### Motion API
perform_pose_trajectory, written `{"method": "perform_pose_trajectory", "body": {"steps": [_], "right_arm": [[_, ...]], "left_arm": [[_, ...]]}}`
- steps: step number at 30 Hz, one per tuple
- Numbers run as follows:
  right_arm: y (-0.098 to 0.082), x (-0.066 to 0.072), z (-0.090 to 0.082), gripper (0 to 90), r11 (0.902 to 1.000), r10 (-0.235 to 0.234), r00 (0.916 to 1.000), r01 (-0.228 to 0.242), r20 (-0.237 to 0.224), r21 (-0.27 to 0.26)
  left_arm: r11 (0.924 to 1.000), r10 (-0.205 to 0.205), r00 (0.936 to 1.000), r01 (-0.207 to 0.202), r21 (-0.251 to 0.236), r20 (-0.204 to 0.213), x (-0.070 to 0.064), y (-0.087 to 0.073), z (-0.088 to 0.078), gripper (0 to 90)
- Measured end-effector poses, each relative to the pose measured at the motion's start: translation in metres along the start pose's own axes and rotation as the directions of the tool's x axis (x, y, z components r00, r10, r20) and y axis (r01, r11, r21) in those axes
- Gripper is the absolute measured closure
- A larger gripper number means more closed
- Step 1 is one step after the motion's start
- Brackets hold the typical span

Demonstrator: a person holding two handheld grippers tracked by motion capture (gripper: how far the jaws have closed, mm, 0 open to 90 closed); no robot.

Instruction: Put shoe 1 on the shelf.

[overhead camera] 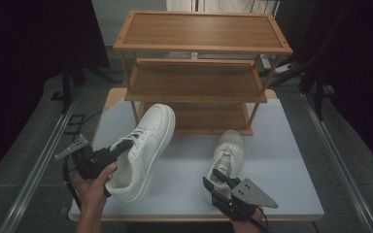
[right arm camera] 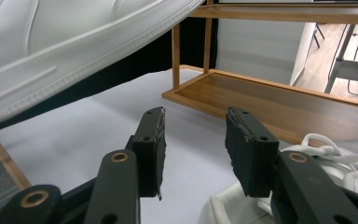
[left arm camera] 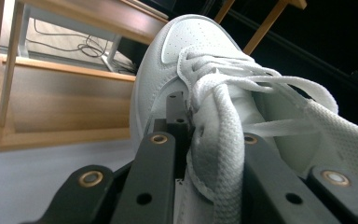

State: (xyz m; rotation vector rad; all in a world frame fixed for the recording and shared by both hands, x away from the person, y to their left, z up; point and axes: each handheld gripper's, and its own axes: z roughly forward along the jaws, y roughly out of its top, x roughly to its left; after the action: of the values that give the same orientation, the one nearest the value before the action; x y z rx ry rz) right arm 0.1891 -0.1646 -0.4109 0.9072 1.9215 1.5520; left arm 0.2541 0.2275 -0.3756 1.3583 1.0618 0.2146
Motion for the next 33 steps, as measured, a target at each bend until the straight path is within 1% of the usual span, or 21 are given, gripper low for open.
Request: {"method": "perform_pose_trajectory", "body": {"steps": [1,4,5,6,8,9,10,11,12,13,15,17,18,19,21,22,24,27,28,32,33], "right_arm": [[0.0,0.0,0.0,57.1,1.0,0.001,1.0,-0.001,-0.002,0.0],[0.0,0.0,0.001,57.1,1.0,0.004,1.0,-0.004,-0.006,0.002],[0.0,0.0,0.001,57.1,1.0,0.004,1.0,-0.004,-0.006,0.002],[0.0,-0.001,0.001,57.1,1.0,0.005,1.0,-0.005,-0.005,0.002],[0.0,-0.001,0.001,57.1,1.0,0.007,1.0,-0.007,-0.005,0.001],[0.0,-0.002,0.0,57.1,0.9999,0.013,0.9999,-0.013,-0.004,-0.002],[0.0,-0.003,0.0,57.1,0.9999,0.014,0.9999,-0.014,-0.002,-0.004],[0.0,-0.003,0.0,57.1,0.9999,0.014,0.9999,-0.014,-0.002,-0.004],[0.0,-0.003,-0.002,57.1,0.9999,0.01,0.9999,-0.01,-0.001,-0.002],[0.0,-0.003,-0.002,57.1,0.9999,0.01,0.9999,-0.01,-0.001,-0.002],[0.001,-0.004,-0.003,57.1,1.0,0.007,1.0,-0.007,0.001,-0.006],[0.001,-0.005,-0.004,57.1,0.9998,0.016,0.9999,-0.016,0.003,-0.008],[0.001,-0.005,-0.004,57.1,0.9998,0.016,0.9999,-0.016,0.003,-0.008],[0.001,-0.007,-0.004,57.1,0.9999,0.014,0.9999,-0.014,0.005,-0.011],[0.001,-0.007,-0.005,57.6,0.9999,0.008,1.0,-0.008,0.005,-0.011],[0.001,-0.007,-0.005,57.6,0.9999,0.008,1.0,-0.008,0.005,-0.011],[0.001,-0.007,-0.005,57.6,1.0,0.005,1.0,-0.005,0.004,-0.007],[0.001,-0.007,-0.006,57.6,0.9999,0.011,0.9999,-0.011,0.004,-0.008],[0.001,-0.006,-0.006,57.6,0.9999,0.01,0.9999,-0.01,0.004,-0.009],[0.001,-0.007,-0.005,57.6,1.0,0.004,1.0,-0.004,0.003,-0.008],[0.001,-0.007,-0.005,57.6,1.0,0.003,1.0,-0.003,0.003,-0.006]], "left_arm": [[1.0,0.0,1.0,0.0,0.0,0.0,0.0,0.0,0.0,83.5],[0.9999,0.004,0.9999,-0.004,-0.011,-0.01,-0.003,0.01,0.008,83.5],[0.9999,0.004,0.9999,-0.004,-0.011,-0.01,-0.003,0.01,0.008,83.5],[0.9998,0.001,0.9999,-0.001,-0.021,-0.013,-0.005,0.016,0.012,83.4],[0.9997,0.001,0.9999,-0.001,-0.025,-0.015,-0.005,0.019,0.015,83.3],[0.9994,0.002,0.9998,-0.002,-0.034,-0.018,-0.006,0.026,0.022,83.4],[0.9994,0.001,0.9998,-0.002,-0.035,-0.019,-0.006,0.03,0.026,83.4],[0.9994,0.001,0.9998,-0.002,-0.035,-0.019,-0.006,0.03,0.026,83.4],[0.9992,0.004,0.9996,-0.005,-0.041,-0.028,-0.007,0.038,0.035,83.4],[0.9992,0.004,0.9996,-0.005,-0.041,-0.028,-0.007,0.038,0.035,83.4],[0.999,0.006,0.9993,-0.008,-0.043,-0.038,-0.008,0.05,0.047,83.4],[0.999,0.007,0.999,-0.009,-0.043,-0.043,-0.009,0.057,0.055,83.4],[0.999,0.007,0.999,-0.009,-0.043,-0.043,-0.009,0.057,0.055,83.5],[0.9989,0.017,0.9984,-0.02,-0.043,-0.054,-0.011,0.063,0.062,83.5],[0.9982,0.026,0.997,-0.03,-0.052,-0.072,-0.012,0.067,0.07,83.5],[0.9982,0.026,0.997,-0.03,-0.052,-0.072,-0.012,0.067,0.07,83.5],[0.9977,0.027,0.9961,-0.032,-0.059,-0.084,-0.012,0.072,0.077,83.5],[0.9976,0.036,0.9955,-0.041,-0.055,-0.088,-0.013,0.079,0.086,83.6],[0.9972,0.04,0.9951,-0.046,-0.059,-0.09,-0.015,0.084,0.09,83.5],[0.9968,0.039,0.9945,-0.045,-0.066,-0.098,-0.016,0.09,0.097,83.5],[0.9966,0.033,0.9938,-0.041,-0.071,-0.106,-0.016,0.094,0.102,83.5]]}}
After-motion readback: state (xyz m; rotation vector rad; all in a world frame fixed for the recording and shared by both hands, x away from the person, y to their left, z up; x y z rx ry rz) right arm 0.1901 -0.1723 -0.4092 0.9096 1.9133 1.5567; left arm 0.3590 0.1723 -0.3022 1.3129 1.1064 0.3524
